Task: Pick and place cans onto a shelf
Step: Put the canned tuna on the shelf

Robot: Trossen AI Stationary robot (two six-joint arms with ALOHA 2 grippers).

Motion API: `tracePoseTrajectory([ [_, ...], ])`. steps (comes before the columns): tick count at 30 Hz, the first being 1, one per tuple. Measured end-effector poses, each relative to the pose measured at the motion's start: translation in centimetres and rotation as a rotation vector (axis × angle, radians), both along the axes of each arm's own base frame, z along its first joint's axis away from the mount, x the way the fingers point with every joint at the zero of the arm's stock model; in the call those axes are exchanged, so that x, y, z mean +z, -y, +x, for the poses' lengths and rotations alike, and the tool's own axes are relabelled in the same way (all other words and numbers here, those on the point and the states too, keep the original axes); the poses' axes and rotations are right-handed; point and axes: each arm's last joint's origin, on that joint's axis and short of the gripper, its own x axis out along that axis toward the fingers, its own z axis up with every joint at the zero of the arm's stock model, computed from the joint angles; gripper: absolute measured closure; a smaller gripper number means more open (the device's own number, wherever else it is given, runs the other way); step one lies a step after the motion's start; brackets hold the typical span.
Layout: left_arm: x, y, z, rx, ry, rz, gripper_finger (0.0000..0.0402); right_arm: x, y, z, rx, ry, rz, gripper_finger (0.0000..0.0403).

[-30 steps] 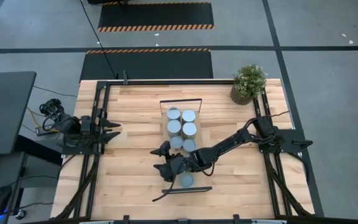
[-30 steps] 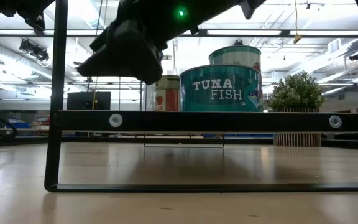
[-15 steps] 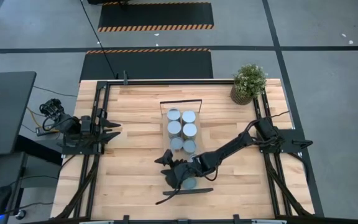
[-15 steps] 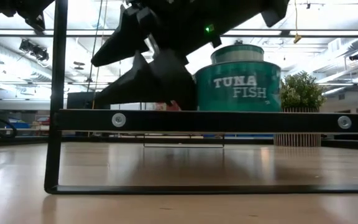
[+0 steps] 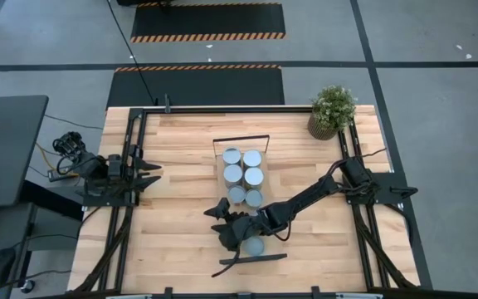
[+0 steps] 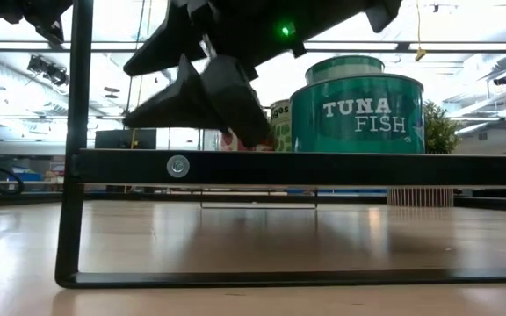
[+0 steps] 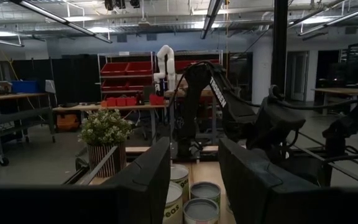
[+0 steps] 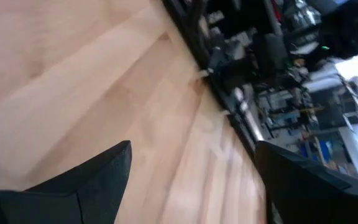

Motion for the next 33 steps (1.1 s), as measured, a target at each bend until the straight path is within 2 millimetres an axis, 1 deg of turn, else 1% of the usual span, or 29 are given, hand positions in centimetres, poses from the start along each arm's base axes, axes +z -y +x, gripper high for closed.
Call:
tracePoseTrajectory([
  [9,0.0,0.0,0.0,0.0,0.001,-0.001,0.026,1.2,0.7,0.8,-0.035,0.041,0.024,0.0054],
  [12,0.0,0.0,0.0,0.0,0.0,0.0,0.026,1.0,0.9,0.9,-0.03,0.027,0.063,0.0054],
  [15,0.0,0.0,0.0,0.0,0.0,0.0,0.026,0.4,0.7,0.6,0.012,-0.043,0.11,0.0054],
  [17,0.0,0.0,0.0,0.0,0.0,0.0,0.026,0.0,0.5,0.3,0.023,-0.084,0.111,0.0054],
  [19,0.0,0.0,0.0,0.0,0.0,0.0,0.026,0.1,0.5,0.3,-0.004,-0.076,0.113,0.0054],
  [21,0.0,0.0,0.0,0.0,0.0,0.0,0.026,0.5,0.7,0.3,-0.046,-0.045,0.106,0.0054],
  [23,0.0,0.0,0.0,0.0,0.001,-0.001,0.026,1.7,1.3,0.4,-0.076,-0.005,0.111,0.0054],
  [28,0.0,0.0,0.0,0.0,0.0,0.0,0.026,7.1,2.8,-0.3,-0.165,0.163,0.138,0.0054],
  [30,0.0,0.0,0.0,0.0,0.001,-0.001,0.026,9.6,2.9,-1.2,-0.177,0.211,0.151,0.0054],
  [33,0.0,0.0,0.0,0.0,0.0,0.0,0.026,13.7,2.0,-3.4,-0.159,0.305,0.195,0.0054],
])
